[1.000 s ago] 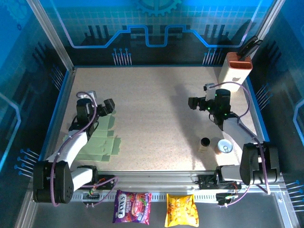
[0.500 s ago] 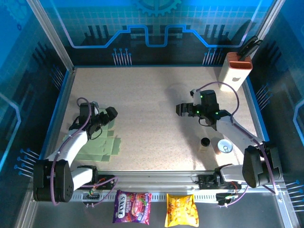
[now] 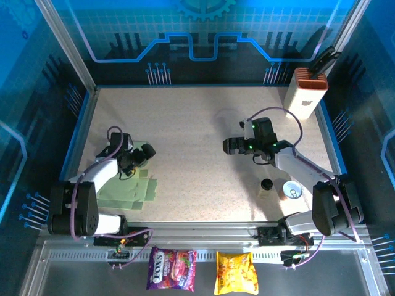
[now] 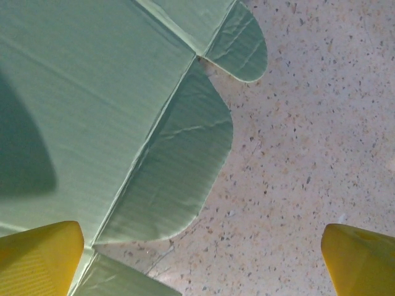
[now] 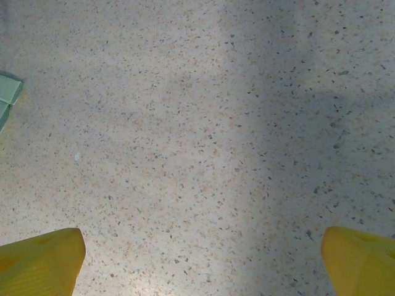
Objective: Fold the paper box
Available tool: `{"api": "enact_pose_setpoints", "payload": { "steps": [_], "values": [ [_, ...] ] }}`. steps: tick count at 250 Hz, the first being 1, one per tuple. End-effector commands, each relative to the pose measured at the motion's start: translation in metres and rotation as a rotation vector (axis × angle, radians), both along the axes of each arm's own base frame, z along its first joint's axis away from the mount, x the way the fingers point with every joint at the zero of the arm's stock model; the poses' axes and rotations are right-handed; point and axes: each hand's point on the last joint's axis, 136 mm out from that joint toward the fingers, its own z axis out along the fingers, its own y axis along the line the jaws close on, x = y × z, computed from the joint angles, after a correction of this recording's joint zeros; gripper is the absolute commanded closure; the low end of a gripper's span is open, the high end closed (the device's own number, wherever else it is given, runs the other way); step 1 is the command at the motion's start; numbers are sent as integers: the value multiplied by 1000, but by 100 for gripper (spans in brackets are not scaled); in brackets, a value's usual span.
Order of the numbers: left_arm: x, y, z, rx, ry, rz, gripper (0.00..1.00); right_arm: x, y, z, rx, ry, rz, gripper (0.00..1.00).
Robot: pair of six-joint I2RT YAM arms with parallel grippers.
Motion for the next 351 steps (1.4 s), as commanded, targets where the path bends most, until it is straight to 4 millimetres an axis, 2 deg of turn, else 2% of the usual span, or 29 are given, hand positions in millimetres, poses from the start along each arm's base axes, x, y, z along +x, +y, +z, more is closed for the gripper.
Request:
{"api": "enact_pose_setpoints", "payload": {
  "steps": [1,23,27,63,113,143,188,210,228,256,291,317,351],
  "values": [
    [2,-6,-4,2,36,-50,0,-2,8,4,2,15,10,1],
    [6,-15,-6,-10,40,-77,0,-6,8,-2,-9,39,10,1],
    [6,-17,-7,-10,39,-82,0,-1,9,7,-3,21,10,1],
    [15,-38,-11,-18,47,-136,0,-2,11,10,-7,23,13,1],
    [27,-83,-18,-6,73,-278,0,-4,7,12,-51,36,5,1],
    [34,-120,-19,-7,80,-378,0,-7,5,13,-67,39,-7,1],
    [41,-199,-10,-101,53,-525,0,-7,-4,11,-121,58,-49,1],
    [37,-237,-6,-136,47,-586,0,-6,-10,13,-142,55,-75,2],
    [33,-269,2,-193,28,-634,0,-2,-24,12,-196,60,-142,2],
    [25,-299,17,-233,-1,-677,0,2,-37,15,-240,69,-185,1],
    [16,-305,40,-270,-35,-691,1,7,-38,21,-210,70,-183,1],
    [7,-294,53,-254,-56,-679,1,11,-28,23,-148,78,-140,2],
    [-12,-271,53,-234,-44,-621,1,21,0,26,-46,99,-39,6]
  ]
}}
